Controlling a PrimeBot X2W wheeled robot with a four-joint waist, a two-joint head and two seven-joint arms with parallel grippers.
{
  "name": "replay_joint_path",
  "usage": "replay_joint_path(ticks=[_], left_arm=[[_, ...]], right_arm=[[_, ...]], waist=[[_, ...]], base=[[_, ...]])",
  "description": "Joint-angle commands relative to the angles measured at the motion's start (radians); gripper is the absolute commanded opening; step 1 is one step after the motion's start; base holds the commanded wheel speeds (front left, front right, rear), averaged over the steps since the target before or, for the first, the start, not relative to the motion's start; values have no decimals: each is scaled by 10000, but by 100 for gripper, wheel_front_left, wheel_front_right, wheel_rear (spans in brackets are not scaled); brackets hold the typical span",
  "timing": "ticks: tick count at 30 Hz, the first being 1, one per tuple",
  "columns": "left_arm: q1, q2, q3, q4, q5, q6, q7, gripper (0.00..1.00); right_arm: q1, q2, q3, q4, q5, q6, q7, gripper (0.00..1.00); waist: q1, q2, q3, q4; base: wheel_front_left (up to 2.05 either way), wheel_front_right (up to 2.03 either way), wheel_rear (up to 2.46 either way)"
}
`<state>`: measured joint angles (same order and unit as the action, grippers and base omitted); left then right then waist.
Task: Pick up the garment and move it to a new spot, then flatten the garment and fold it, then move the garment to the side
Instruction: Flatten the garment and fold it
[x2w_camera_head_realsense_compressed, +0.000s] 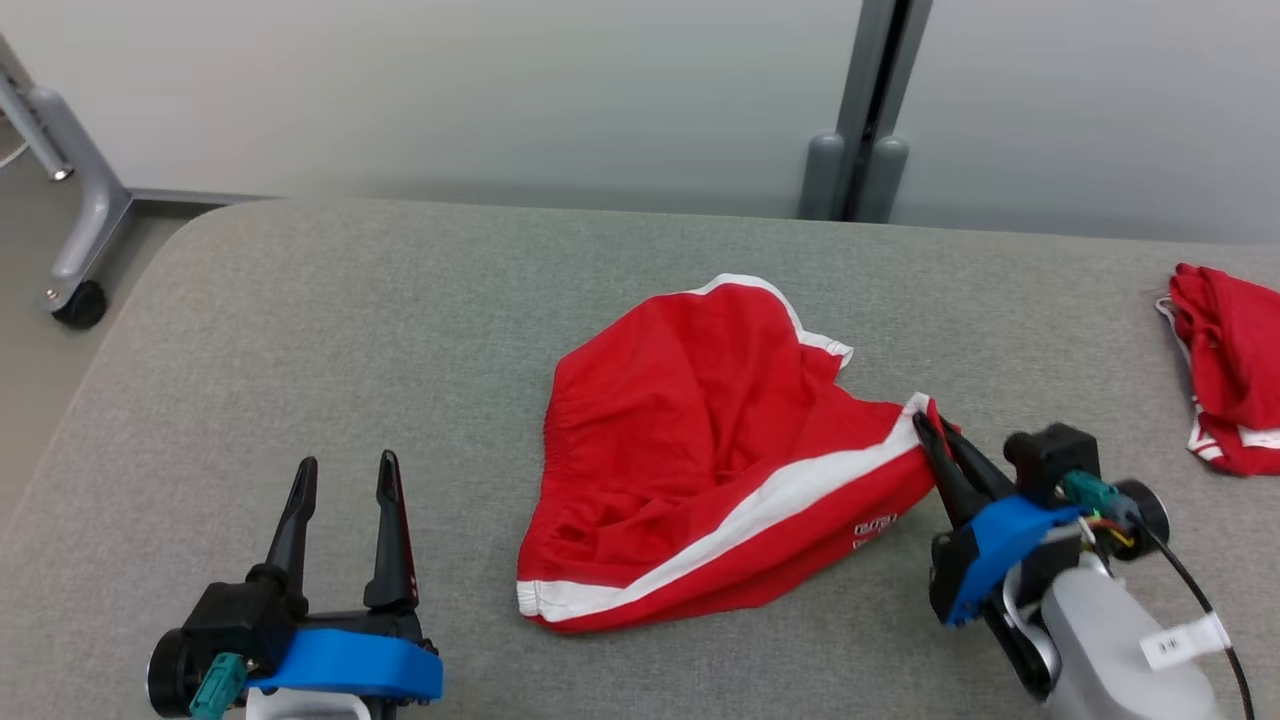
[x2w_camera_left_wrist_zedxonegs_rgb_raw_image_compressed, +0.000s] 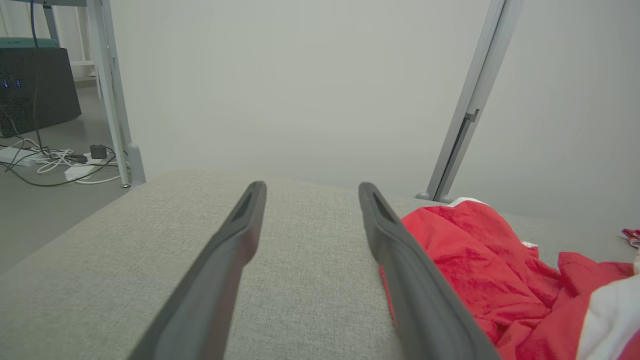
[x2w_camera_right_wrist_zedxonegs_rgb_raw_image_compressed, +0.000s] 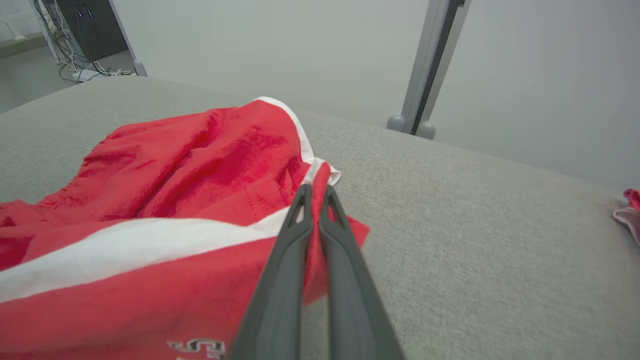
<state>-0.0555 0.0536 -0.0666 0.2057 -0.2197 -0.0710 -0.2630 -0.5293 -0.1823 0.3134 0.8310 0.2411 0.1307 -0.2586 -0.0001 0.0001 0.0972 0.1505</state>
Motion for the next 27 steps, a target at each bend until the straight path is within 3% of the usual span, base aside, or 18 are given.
replay_joint_path(ticks=[1,9,19,20,21,27], left_arm=[[143,-15,42,-51,47,-6,-23,100],[544,-23,67,-155,2,20,-22,100],[788,-30,50,-65,41,-18,-23,100],[825,-32,64,-63,46,-15,-22,100],[863,-32,77,-62,53,-11,-22,100],[842,-31,42,-22,101,-72,-22,100]], right_arm=[[605,-129,-143,-388,145,2,-61,0],[3463,20,-1378,-3179,128,2,-65,0],[5526,665,-2737,-4324,-24,2,-67,0],[5612,713,-2820,-4502,-79,2,-70,85],[5699,748,-2860,-4625,-103,2,-67,100],[5826,845,-3048,-5457,-375,2,-67,100]], waist=[[1,-1,-266,-315],[1,-1,-408,-858],[1,-1,-770,-1162],[1,-1,-811,-1190],[1,-1,-850,-1220],[1,-1,-965,-1262]], base=[[0,0,0],[0,0,0],[0,0,0],[0,0,0],[0,0,0],[0,0,0]])
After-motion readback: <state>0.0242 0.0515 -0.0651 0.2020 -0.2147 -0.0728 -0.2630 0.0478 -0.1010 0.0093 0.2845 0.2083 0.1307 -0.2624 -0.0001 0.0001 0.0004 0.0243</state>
